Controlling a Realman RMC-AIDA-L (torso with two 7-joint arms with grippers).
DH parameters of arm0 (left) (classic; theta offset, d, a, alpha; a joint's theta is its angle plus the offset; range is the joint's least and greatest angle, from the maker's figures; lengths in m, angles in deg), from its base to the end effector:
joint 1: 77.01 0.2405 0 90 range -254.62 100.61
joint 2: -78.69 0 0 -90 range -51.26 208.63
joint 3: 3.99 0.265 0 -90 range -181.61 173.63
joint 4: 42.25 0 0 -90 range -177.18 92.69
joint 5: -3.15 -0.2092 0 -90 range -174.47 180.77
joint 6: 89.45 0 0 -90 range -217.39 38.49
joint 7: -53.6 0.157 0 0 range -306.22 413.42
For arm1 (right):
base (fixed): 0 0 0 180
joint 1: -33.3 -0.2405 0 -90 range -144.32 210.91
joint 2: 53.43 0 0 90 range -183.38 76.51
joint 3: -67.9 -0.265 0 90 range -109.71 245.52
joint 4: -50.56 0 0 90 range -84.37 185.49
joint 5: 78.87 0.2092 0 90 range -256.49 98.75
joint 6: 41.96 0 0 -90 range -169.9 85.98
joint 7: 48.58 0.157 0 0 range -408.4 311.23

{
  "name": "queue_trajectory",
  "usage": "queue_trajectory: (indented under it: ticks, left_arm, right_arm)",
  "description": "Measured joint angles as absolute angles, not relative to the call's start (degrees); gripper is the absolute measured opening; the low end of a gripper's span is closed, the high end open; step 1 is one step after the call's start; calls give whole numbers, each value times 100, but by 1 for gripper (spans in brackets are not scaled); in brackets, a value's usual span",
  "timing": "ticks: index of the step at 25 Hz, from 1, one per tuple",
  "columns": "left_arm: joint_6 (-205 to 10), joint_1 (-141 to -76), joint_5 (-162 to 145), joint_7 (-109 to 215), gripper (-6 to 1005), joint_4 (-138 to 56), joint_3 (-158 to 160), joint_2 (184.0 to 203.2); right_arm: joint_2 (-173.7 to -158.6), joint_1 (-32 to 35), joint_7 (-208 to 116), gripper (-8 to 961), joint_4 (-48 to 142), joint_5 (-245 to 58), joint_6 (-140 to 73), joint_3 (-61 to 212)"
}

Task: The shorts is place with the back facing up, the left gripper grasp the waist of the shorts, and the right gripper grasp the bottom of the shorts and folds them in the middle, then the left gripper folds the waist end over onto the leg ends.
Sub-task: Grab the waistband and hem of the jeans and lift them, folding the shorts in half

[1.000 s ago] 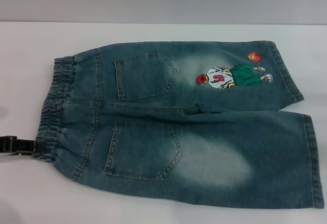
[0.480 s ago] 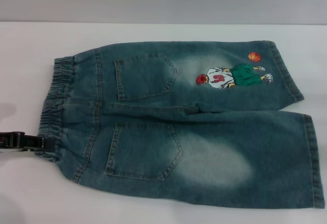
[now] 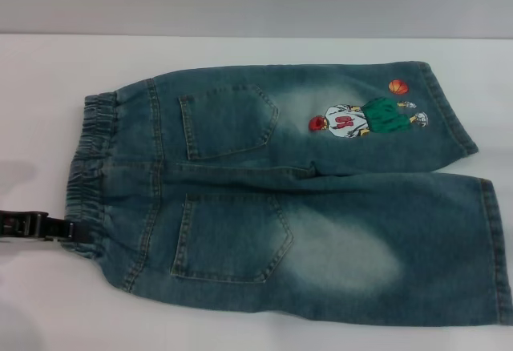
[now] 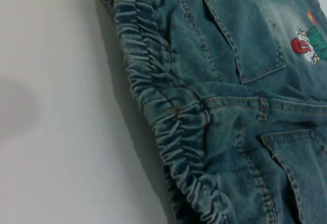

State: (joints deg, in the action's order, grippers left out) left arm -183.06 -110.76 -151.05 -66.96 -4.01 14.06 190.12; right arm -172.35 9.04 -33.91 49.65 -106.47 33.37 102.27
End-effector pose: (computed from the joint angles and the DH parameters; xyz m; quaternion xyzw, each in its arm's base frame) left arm -0.3529 0.3184 0.0460 -0.7927 -0.5970 -0.0595 0.1082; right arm 0.3853 0.3231 0.0583 -0.5350 0.2672 0.3269 0.7318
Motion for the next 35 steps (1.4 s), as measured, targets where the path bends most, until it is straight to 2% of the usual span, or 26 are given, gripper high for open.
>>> queue_trajectory:
  ticks: [7,17,22,25,26,30,35]
  left_arm:
    - [-18373,-11080,-15138,-6697,180,-390,1412,18981]
    - [-18324,-11087,-15133,-6688,44,-364,1491,19009]
    - [-18314,-11058,-15109,-6683,46,-354,1459,19014]
    - [-18313,-11042,-15106,-6669,47,-355,1473,19040]
    - [-18311,-11037,-15105,-6656,47,-354,1474,19049]
    - [-18294,-11025,-15102,-6634,49,-354,1466,19091]
    - [-18210,-11016,-15086,-6626,50,-352,1455,19120]
  right_arm:
    - [-17235,905,-3391,702,4960,-10646,3337,10227]
    - [-17208,899,-2612,702,4810,-10764,3339,10375]
    - [-17140,1091,-129,702,3962,-11730,3529,10860]
    - [-16966,1115,1254,702,3530,-12720,4103,10943]
    - [-16859,1090,1881,702,3265,-13313,4554,10903]
    - [-16811,1071,2670,702,2583,-14263,5104,10753]
    - [-16652,817,3446,702,1898,-16022,6231,10188]
